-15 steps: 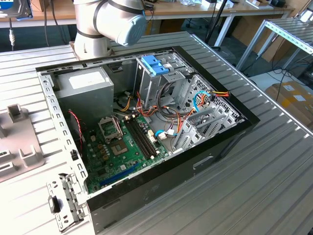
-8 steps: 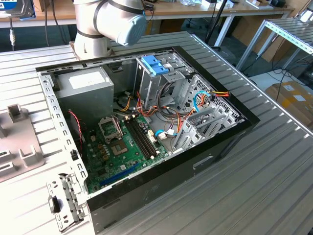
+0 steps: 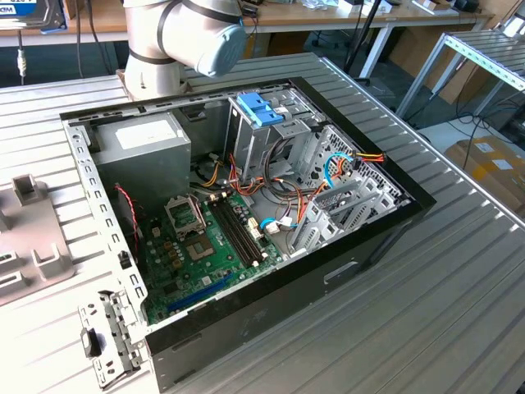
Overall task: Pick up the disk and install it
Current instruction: 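Pick up the disk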
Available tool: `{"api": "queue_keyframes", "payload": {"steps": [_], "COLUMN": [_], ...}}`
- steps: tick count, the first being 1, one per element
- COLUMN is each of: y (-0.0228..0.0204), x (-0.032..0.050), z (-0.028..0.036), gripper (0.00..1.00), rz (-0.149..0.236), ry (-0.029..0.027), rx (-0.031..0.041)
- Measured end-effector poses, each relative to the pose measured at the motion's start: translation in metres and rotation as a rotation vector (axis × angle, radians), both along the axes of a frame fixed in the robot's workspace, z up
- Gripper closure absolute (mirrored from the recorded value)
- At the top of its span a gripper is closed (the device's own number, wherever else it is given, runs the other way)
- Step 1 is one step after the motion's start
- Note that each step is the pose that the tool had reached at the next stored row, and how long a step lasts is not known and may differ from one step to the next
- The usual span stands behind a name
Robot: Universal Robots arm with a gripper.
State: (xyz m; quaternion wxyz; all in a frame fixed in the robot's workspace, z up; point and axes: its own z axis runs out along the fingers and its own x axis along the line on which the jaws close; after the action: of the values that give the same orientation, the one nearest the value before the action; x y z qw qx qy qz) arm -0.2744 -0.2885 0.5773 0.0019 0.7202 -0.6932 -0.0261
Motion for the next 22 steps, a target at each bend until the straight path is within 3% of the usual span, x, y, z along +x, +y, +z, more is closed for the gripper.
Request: {"api": "queue_keyframes", "payload": {"steps": [10, 16, 22], "y": [-0.0013, -0.0086, -0.0121], "x": [0.0086, 0.0132, 0.0176], "z": [-0.0005, -0.0012, -0.0015], "gripper": [0.63, 0.63, 0.63], "rz": [0.000, 0.000, 0.000], "ry": [-0.0001, 0.0003, 0.0005], "rx": [0.0001, 0.0001, 0.0000]}}
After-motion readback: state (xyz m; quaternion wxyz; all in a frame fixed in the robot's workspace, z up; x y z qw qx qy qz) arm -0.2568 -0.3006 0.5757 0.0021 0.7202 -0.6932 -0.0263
